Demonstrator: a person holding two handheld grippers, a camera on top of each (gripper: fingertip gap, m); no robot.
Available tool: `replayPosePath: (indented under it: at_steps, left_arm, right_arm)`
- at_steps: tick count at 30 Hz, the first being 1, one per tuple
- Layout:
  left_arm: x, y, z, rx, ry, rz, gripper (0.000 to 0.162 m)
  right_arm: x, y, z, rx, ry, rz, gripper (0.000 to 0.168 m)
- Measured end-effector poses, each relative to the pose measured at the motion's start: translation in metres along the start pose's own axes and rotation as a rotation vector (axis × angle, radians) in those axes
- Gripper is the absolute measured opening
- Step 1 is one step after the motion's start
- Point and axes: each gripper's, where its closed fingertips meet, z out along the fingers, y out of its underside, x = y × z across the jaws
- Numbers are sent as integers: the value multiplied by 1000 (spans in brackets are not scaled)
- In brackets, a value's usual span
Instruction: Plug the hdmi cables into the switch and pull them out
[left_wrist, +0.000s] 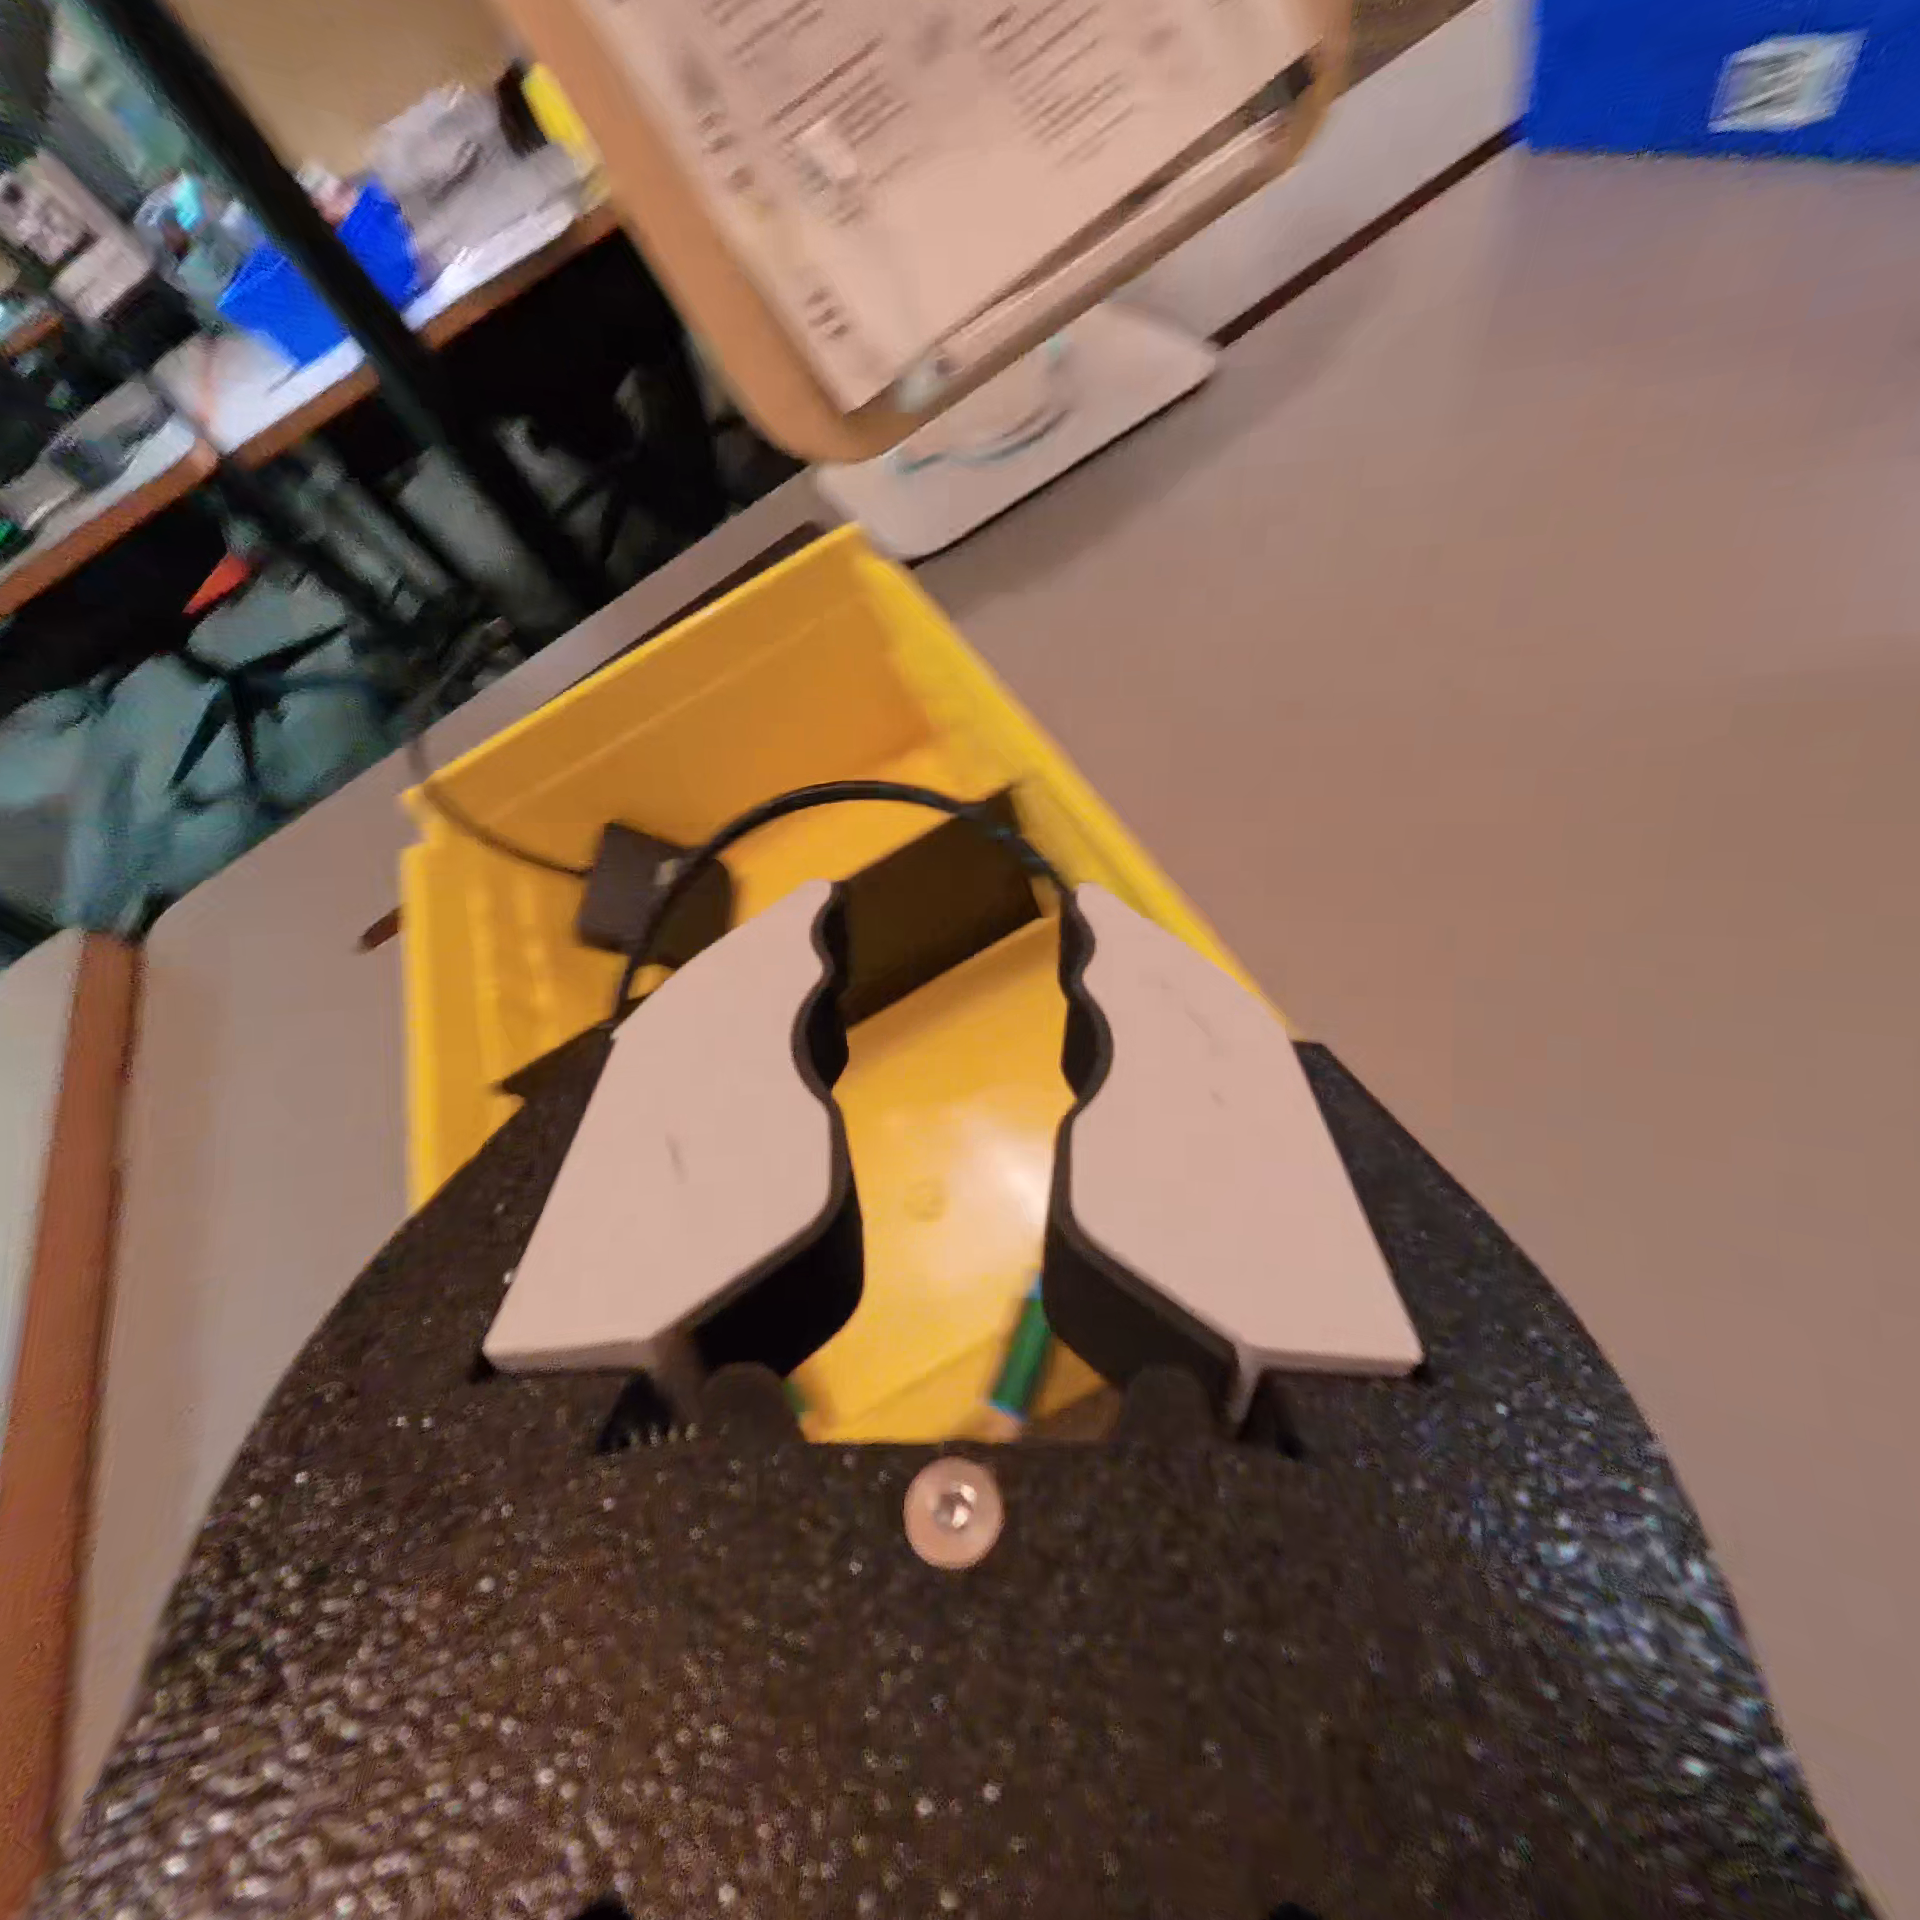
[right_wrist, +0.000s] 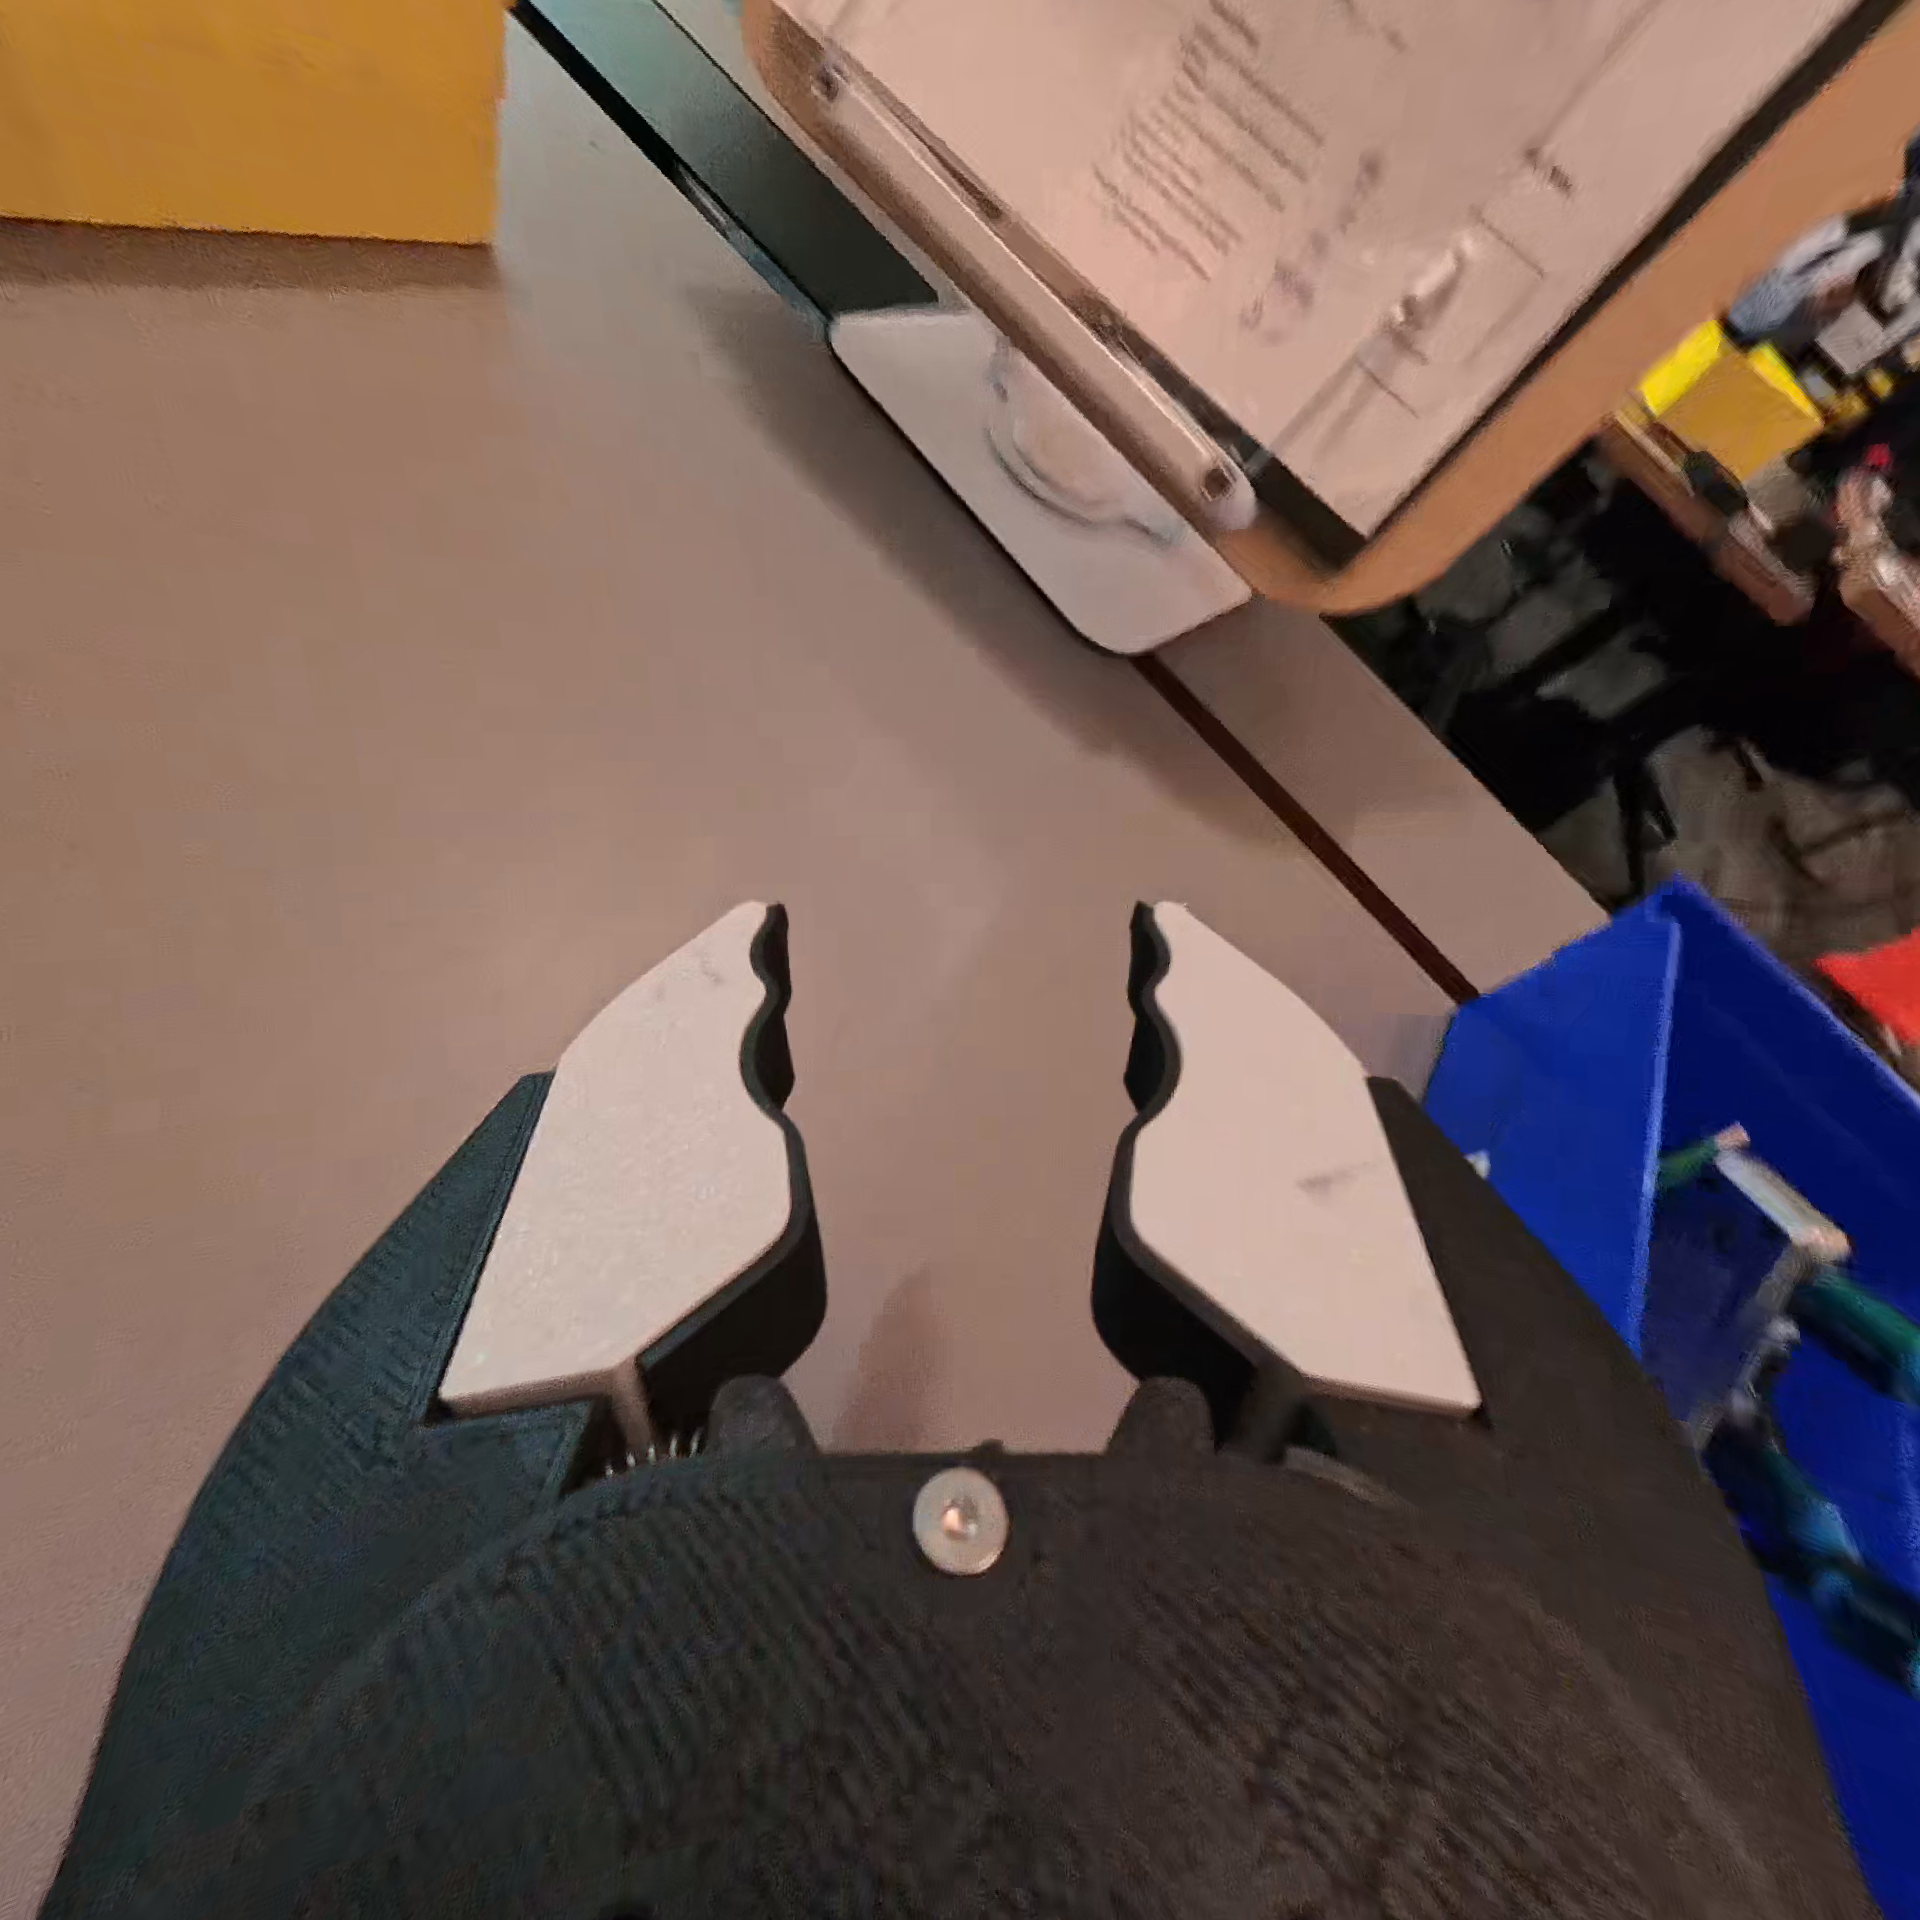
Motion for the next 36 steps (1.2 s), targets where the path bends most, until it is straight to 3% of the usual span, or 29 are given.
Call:
replayPosePath:
  at_steps: [6, 11, 14, 18, 21, 24, 26, 30, 34, 36]
  left_arm:
    - [-96, 15, 82, -408, 1, -184, 45]
    - [-110, 40, 124, -627, 113, -471, 49]
    - [-128, 63, 138, -791, -19, -469, 53]
    - [-137, 74, 158, -870, -133, -508, 52]
    - [-138, 89, 165, -952, -161, -525, 51]
    - [-137, 103, 161, -1080, -146, -393, 40]
    - [-132, 103, 168, -1063, -143, -339, 45]
    - [-114, 113, 170, -1080, -73, -395, 58]
    - [-113, 113, 171, -1017, 9, -363, 46]
    - [-110, 103, 172, -933, 85, -350, 32]
  right_arm:
    - [-28, -23, 7, 46, -125, -39, 65]
    - [-31, -20, 6, 38, -170, -105, 65]
    - [-27, -11, 7, -3, -158, -112, 65]
    - [-32, 0, -1, -31, -162, -182, 66]
    - [-34, 2, -6, -36, -175, -203, 67]
    - [-37, 3, -9, -22, -201, -180, 67]
    - [-38, 6, -11, -24, -208, -191, 68]
    - [-38, 21, -12, -66, -208, -207, 69]
    - [-42, 30, -11, -74, -239, -225, 69]
    - [-40, 31, -6, -72, -235, -205, 69]
